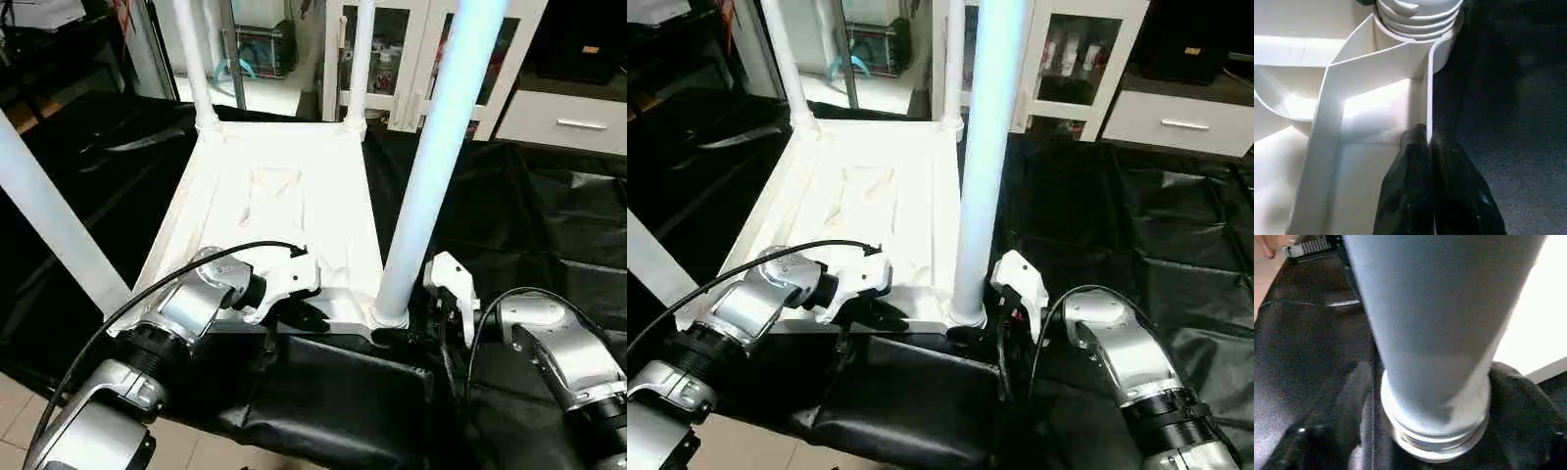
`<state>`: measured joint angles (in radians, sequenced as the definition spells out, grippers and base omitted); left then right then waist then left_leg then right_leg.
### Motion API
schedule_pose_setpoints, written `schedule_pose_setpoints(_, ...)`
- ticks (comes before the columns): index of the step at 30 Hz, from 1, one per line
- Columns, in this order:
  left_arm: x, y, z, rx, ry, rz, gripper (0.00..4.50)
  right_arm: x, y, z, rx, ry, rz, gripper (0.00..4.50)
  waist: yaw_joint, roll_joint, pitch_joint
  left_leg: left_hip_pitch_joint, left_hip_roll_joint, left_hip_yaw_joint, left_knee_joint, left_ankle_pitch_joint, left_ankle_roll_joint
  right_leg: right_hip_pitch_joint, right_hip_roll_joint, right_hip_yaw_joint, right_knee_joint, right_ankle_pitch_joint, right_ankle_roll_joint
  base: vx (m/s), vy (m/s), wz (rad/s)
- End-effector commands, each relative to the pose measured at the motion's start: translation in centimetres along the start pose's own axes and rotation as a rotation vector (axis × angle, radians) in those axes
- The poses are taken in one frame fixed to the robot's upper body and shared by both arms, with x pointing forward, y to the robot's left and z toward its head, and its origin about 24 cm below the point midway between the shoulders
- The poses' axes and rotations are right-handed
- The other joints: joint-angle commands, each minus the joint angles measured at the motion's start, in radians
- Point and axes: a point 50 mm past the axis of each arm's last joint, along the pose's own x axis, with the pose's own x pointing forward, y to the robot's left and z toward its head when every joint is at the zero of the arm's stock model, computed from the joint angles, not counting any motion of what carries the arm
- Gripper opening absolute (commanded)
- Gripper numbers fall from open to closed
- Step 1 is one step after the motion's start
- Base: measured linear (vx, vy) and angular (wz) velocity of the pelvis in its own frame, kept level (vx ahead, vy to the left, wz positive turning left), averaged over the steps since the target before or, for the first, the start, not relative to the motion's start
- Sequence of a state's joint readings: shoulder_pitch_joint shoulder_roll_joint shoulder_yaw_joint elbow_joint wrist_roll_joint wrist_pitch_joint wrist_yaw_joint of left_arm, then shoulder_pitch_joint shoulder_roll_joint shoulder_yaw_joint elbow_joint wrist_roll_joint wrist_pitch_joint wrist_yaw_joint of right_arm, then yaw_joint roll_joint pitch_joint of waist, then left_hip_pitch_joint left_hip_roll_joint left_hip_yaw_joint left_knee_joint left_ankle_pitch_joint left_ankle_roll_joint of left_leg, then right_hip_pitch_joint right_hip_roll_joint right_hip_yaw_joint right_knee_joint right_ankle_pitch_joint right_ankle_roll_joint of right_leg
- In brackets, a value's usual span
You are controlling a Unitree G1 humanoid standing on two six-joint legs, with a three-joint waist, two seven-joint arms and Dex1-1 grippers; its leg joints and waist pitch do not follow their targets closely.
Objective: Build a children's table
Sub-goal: Rotate leg to tighten
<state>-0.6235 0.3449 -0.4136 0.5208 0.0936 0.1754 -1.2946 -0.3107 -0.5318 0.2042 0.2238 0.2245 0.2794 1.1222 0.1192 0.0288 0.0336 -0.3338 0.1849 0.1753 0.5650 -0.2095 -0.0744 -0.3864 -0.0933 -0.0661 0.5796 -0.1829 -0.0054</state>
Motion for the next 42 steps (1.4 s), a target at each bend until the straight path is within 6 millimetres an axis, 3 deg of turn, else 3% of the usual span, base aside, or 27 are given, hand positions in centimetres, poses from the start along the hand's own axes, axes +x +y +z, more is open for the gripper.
schedule_pose_setpoints(1,1.2,-1.1,-2.3,-0.069,0.107,-0.063,0.00,0.1,0.0,0.0,-0.007,0.001,0.014,3.31,0.001,-0.001,-0.053,-0.006,0.045,-0.008,-0.056,-0.126,0.072,0.050,-0.055,0.038,-0.041,-0.041,-0.282,0.000,0.000,0.00)
schedule_pose_setpoints(4,1.2,-1.2,-2.4,-0.069,0.109,-0.064,0.00,0.1,0.0,0.0,-0.006,0.000,0.014,3.11,0.002,0.002,-0.054,-0.006,0.045,-0.008,-0.055,-0.124,0.076,0.050,-0.056,0.038,-0.040,-0.036,-0.285,0.000,0.000,0.00)
schedule_pose_setpoints(9,1.3,-1.4,-2.7,-0.075,0.116,-0.071,0.00,0.2,0.1,-0.2,0.007,0.000,0.019,2.78,0.003,-0.009,-0.053,-0.007,0.046,-0.008,-0.057,-0.122,0.081,0.050,-0.058,0.038,-0.041,-0.072,-0.277,0.000,0.000,0.00)
schedule_pose_setpoints(20,1.4,-1.4,-2.8,-0.091,0.107,-0.057,0.00,0.7,0.2,-0.3,0.020,-0.023,0.005,2.70,0.000,-0.001,-0.053,-0.007,0.045,-0.007,-0.055,-0.122,0.079,0.050,-0.056,0.038,-0.042,-0.066,-0.276,0.000,0.000,0.00)
schedule_pose_setpoints(21,1.7,-1.1,-2.6,-0.106,0.082,-0.025,0.00,1.1,-0.6,-0.4,0.032,-0.049,-0.122,2.70,-0.001,0.002,-0.053,-0.006,0.045,-0.008,-0.056,-0.131,0.074,0.049,-0.056,0.038,-0.044,-0.074,-0.275,0.000,0.000,0.00)
schedule_pose_setpoints(23,2.1,-0.8,-2.4,-0.125,0.062,0.018,0.00,1.4,-1.1,-0.5,0.066,-0.076,-0.218,2.70,-0.004,0.001,-0.050,-0.006,0.043,-0.007,-0.059,-0.152,0.064,0.047,-0.056,0.038,-0.048,-0.103,-0.271,0.000,0.000,0.00)
schedule_pose_setpoints(24,2.4,-0.5,-2.2,-0.142,0.047,0.054,0.00,1.7,-1.5,-0.6,0.097,-0.098,-0.297,2.69,-0.013,-0.004,-0.045,-0.007,0.040,-0.009,-0.066,-0.211,0.038,0.048,-0.058,0.037,-0.060,-0.209,-0.245,0.000,0.000,0.00)
schedule_pose_setpoints(25,2.5,-0.4,-2.1,-0.145,0.046,0.060,0.00,1.7,-1.6,-0.7,0.103,-0.102,-0.307,2.69,-0.019,-0.002,-0.041,-0.004,0.038,-0.011,-0.070,-0.253,0.022,0.044,-0.060,0.037,-0.070,-0.304,-0.216,0.000,0.000,0.00)
schedule_pose_setpoints(27,3.0,0.0,-2.0,-0.162,0.042,0.109,0.00,2.2,-1.9,-0.8,0.149,-0.127,-0.392,2.69,-0.023,-0.002,-0.040,-0.001,0.037,-0.013,-0.071,-0.282,0.011,0.041,-0.062,0.037,-0.078,-0.381,-0.188,-0.050,0.000,-0.01)
schedule_pose_setpoints(28,3.6,0.5,-1.8,-0.176,0.045,0.169,0.00,2.8,-2.0,-1.1,0.197,-0.140,-0.493,2.69,-0.035,0.006,-0.039,-0.002,0.035,-0.016,-0.074,-0.299,0.002,0.035,-0.058,0.037,-0.084,-0.424,-0.160,0.000,0.000,0.00)
schedule_pose_setpoints(32,5.0,1.5,-0.7,-0.214,0.044,0.302,0.00,4.6,-1.8,-1.4,0.264,-0.125,-0.676,2.69,-0.039,0.001,-0.040,0.001,0.032,-0.018,-0.076,-0.311,-0.009,0.032,-0.056,0.035,-0.092,-0.450,-0.127,0.000,0.000,0.00)
schedule_pose_setpoints(35,5.3,2.0,-0.3,-0.212,0.051,0.357,0.00,5.5,-1.6,-1.1,0.273,-0.132,-0.728,2.69,-0.038,0.006,-0.042,-0.002,0.032,-0.018,-0.076,-0.302,0.007,0.031,-0.055,0.037,-0.092,-0.424,-0.124,0.000,0.000,0.00)
schedule_pose_setpoints(40,5.6,2.5,0.0,-0.208,0.067,0.423,0.00,6.3,-1.9,-1.0,0.258,-0.073,-0.886,2.68,-0.040,0.011,-0.044,-0.002,0.030,-0.017,-0.079,-0.294,-0.004,0.029,-0.052,0.039,-0.088,-0.383,-0.128,0.000,0.000,0.00)
schedule_pose_setpoints(42,5.8,2.8,0.2,-0.210,0.078,0.460,0.00,6.9,-2.0,-0.8,0.217,-0.026,-1.003,2.67,-0.040,0.008,-0.044,-0.005,0.029,-0.018,-0.080,-0.284,-0.007,0.030,-0.053,0.039,-0.087,-0.379,-0.123,0.000,0.000,0.00)
